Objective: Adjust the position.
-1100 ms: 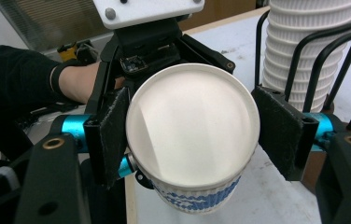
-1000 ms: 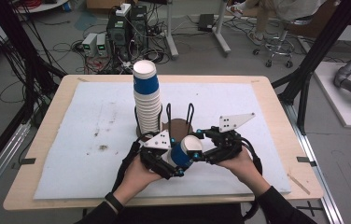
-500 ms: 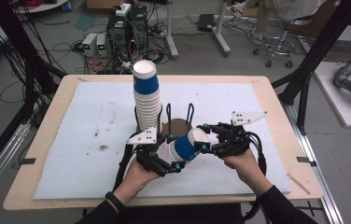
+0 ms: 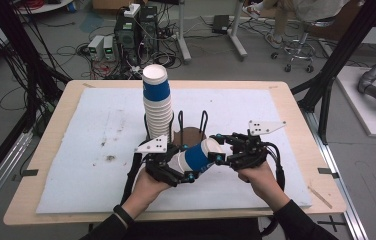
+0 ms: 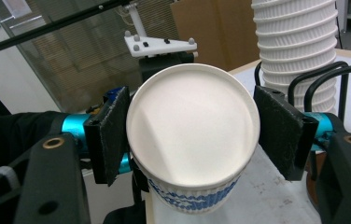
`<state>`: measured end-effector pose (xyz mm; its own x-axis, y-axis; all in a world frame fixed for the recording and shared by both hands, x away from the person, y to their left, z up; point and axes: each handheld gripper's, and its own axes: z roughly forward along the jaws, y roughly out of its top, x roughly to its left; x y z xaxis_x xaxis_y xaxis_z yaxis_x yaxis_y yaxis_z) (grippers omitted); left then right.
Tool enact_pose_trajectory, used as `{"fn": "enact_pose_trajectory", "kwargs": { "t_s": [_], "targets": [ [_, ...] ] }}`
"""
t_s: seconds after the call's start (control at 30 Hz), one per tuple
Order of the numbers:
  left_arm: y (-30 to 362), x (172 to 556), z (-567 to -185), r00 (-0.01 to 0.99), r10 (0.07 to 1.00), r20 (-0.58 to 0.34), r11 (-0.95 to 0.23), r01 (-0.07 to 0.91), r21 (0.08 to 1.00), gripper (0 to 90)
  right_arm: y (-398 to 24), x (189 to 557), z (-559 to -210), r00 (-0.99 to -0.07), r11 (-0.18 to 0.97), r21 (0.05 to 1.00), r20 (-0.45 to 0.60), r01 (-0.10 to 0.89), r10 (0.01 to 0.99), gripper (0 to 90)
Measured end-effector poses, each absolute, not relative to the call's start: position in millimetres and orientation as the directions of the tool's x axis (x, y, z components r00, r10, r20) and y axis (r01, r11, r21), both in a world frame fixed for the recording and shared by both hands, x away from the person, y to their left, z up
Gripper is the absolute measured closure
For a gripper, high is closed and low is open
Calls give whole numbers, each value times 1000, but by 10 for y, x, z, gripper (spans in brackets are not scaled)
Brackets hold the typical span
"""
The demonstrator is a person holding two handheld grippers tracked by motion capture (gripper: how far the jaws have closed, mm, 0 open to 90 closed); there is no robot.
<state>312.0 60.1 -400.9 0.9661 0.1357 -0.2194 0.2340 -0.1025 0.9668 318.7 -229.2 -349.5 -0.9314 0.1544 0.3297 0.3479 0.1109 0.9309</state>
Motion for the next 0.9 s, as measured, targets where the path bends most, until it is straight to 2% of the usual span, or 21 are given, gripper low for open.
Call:
{"fn": "enact_pose_trajectory", "kwargs": {
  "t_s": [0.07, 0.2, 0.4, 0.57, 0.77, 0.83, 0.9],
  "targets": [
    [611, 3134, -3984, 966, 145, -214, -131, 234, 964, 177, -2305, 3192, -3491, -934, 124, 933, 317, 339, 167, 305],
    [640, 3154, -3919, 966, 166, -196, -198, 227, 953, 181, -2360, 3221, -3449, -931, 191, 923, 293, 334, 217, 204],
    [632, 3152, -3834, 973, 194, -127, -351, 189, 917, 183, -2377, 3240, -3375, -948, 317, 898, 252, 305, 196, 203],
    [557, 3115, -3781, 983, 179, -51, -469, 130, 873, 183, -2293, 3232, -3421, -953, 428, 856, 224, 291, 202, 203],
    [537, 3091, -3746, 984, 174, -28, -491, 111, 864, 183, -2195, 3233, -3512, -956, 484, 825, 228, 290, 184, 209],
    [541, 3088, -3743, 984, 177, -23, -486, 108, 868, 179, -2192, 3236, -3527, -959, 481, 830, 233, 283, 162, 295],
    [546, 3083, -3742, 983, 183, -22, -470, 107, 876, 162, -2203, 3232, -3535, -960, 463, 842, 233, 278, 153, 299]
  ]
}}
